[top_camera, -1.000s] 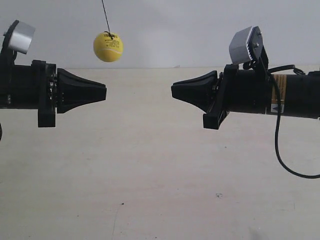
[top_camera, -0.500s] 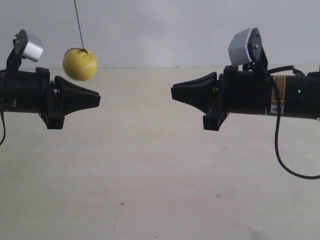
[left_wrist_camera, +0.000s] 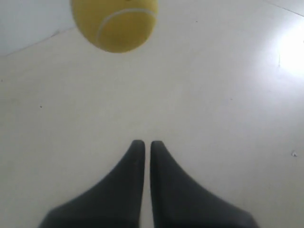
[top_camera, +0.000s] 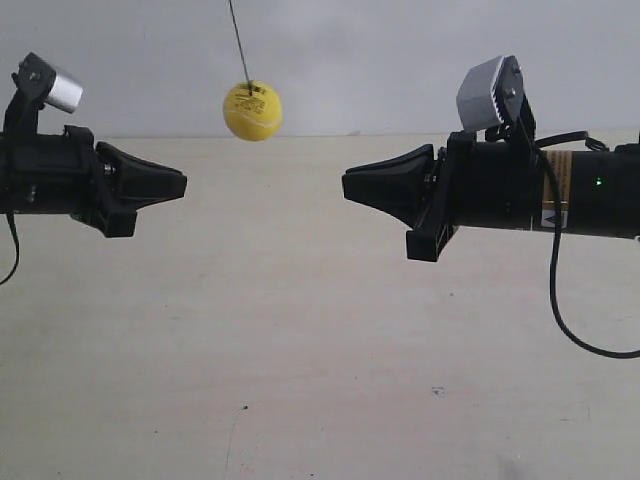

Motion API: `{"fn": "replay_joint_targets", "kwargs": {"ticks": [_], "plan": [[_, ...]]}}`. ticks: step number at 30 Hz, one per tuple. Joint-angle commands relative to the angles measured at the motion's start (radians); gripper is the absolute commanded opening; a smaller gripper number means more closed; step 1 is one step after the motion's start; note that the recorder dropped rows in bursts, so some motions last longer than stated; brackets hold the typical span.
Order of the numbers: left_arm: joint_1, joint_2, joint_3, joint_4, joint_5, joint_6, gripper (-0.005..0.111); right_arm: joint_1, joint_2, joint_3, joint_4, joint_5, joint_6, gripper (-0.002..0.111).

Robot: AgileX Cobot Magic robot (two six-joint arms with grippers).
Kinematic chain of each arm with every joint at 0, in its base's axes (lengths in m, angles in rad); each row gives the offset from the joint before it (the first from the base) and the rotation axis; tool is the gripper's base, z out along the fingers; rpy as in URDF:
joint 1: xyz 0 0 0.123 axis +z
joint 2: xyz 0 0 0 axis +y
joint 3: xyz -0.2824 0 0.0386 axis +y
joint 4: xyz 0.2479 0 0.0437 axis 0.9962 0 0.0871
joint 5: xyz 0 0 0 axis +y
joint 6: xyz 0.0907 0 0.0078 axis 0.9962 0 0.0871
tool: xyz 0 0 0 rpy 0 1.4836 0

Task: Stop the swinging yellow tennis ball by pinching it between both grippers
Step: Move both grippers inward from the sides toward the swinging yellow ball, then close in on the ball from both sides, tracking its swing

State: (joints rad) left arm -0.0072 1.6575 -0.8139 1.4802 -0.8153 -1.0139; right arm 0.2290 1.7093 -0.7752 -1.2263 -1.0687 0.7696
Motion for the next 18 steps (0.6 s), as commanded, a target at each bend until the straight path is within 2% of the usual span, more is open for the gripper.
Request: {"fn": "replay_joint_targets", "kwargs": {"ticks": [1,7,15,18], "plan": [[-0.006,-0.011,-0.007,-0.085,-0.130,0.085,0.005,0.022,-0.001,-0.005,0.004,-0.003,0.003,0.000],[-0.008,-0.011,-0.007,-0.074,-0.241,0.060,0.005,0.130,-0.001,-0.005,0.016,0.031,-0.037,0.000],[-0.075,-0.011,-0.007,-0.078,-0.163,0.104,0.005,0.129,-0.001,-0.005,0.046,0.056,-0.070,0.000],[-0.075,-0.011,-0.007,-0.094,-0.121,0.127,0.005,0.129,-0.001,-0.005,0.062,0.056,-0.085,0.000]]}}
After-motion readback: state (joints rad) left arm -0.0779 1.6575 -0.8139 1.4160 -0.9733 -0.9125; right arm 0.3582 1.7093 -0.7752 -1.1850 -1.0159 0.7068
